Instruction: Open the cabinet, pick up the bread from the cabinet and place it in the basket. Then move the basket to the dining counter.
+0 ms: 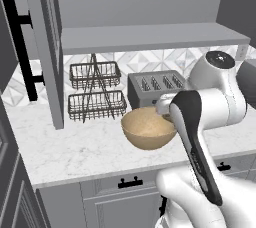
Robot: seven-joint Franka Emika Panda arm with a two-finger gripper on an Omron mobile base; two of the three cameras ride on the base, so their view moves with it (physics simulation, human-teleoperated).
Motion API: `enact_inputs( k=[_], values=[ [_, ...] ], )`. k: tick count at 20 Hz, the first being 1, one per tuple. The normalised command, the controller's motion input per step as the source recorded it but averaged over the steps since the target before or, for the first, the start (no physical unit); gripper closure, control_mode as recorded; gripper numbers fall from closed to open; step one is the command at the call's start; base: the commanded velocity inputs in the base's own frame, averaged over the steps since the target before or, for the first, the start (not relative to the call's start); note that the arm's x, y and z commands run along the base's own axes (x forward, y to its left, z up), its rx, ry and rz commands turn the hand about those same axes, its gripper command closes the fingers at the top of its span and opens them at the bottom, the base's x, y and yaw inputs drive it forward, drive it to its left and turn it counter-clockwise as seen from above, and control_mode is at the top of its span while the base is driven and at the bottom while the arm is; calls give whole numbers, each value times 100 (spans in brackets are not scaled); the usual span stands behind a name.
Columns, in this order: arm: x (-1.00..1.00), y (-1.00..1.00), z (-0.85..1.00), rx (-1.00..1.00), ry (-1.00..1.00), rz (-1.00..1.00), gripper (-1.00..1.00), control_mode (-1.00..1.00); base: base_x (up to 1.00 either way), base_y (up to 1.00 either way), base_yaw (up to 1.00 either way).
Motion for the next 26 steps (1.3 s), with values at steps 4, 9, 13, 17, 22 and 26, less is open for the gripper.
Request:
enact_inputs(
  k=[4,9,13,17,22,26],
  values=[
    [53,0,-4,0,9,-11,100,-100,0,0,0],
    [61,0,-22,0,2,-8,100,-100,0,0,0],
    [58,0,-44,0,4,-7,100,-100,0,0,0],
    [53,0,-51,0,4,-5,100,-100,0,0,0],
    [27,-4,-57,0,5,-2,100,-100,0,0,0],
    [12,0,-53,5,2,0,100,-100,0,0,0]
  ],
)
